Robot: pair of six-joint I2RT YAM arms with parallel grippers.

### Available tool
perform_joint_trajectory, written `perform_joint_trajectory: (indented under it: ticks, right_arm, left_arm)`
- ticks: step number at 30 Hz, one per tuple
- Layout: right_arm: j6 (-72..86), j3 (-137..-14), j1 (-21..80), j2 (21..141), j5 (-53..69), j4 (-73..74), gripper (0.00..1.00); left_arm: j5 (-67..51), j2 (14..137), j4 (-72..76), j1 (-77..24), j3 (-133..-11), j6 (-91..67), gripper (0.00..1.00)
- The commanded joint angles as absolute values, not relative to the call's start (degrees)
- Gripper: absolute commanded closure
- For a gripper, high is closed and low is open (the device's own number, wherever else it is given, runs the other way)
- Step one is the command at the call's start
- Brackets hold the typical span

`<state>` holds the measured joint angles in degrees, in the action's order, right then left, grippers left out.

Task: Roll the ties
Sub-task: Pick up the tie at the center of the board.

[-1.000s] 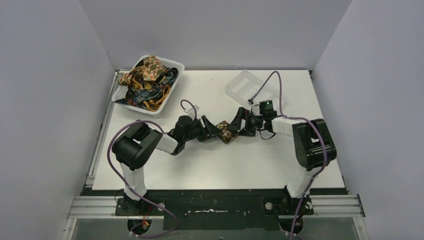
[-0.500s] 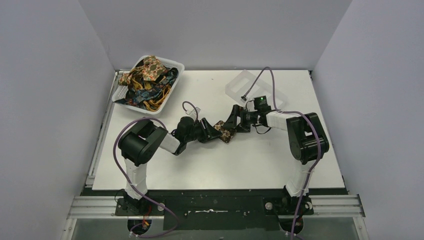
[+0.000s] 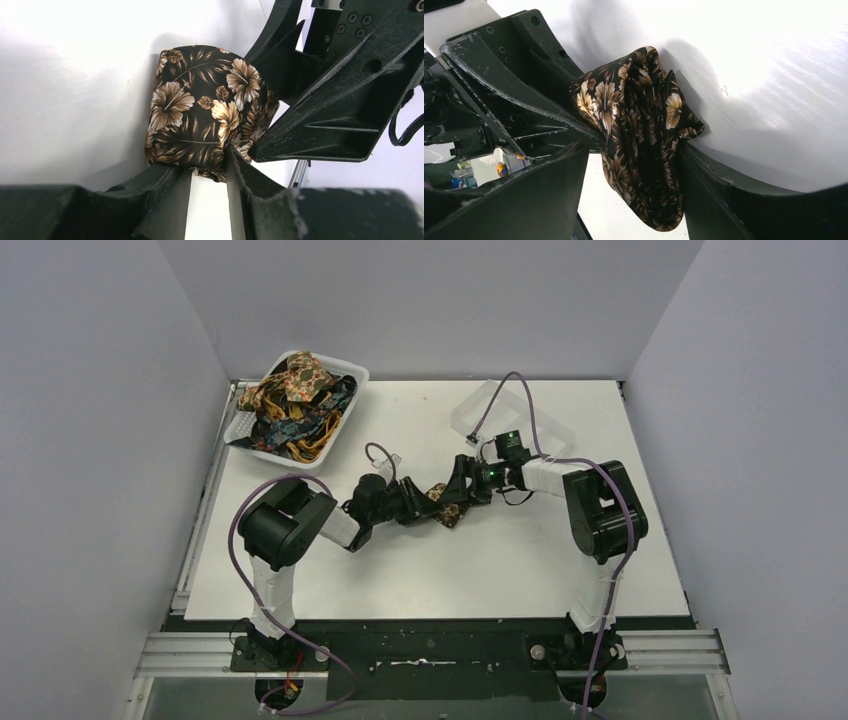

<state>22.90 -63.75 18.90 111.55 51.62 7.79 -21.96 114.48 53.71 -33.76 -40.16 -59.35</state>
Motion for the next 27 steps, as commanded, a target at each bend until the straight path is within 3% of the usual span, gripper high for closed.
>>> perform_joint_trajectory:
  ticks: [1, 10, 21, 23, 27]
  right_arm:
    - [23.27, -63.88, 20.60, 112.50, 54.65, 5.96, 0.37]
    - [29.60, -60.36, 20.93, 111.86, 57.68, -2.47, 0.51]
    - [29.56, -59.58, 24.11, 112.59, 57.55, -3.01, 0.54]
    - [29.50, -59.55, 24.34, 112.61, 57.02, -3.09, 0.58]
    - [31.03, -59.48, 24.40, 112.14, 55.89, -4.24, 0.80]
  left_arm:
    - [-22.99, 115.58, 61.38, -33.49, -38.33, -59.68, 0.74]
    - [-21.17, 114.70, 62.70, -33.56, -34.68, -60.20, 0.76]
    - [-18.17, 115.55, 66.61, -34.27, -31.92, -62.19, 0.82]
    - [-17.89, 115.81, 68.19, -34.28, -31.12, -63.01, 0.84]
    - [-17.58, 115.65, 68.59, -34.31, -30.55, -63.11, 0.84]
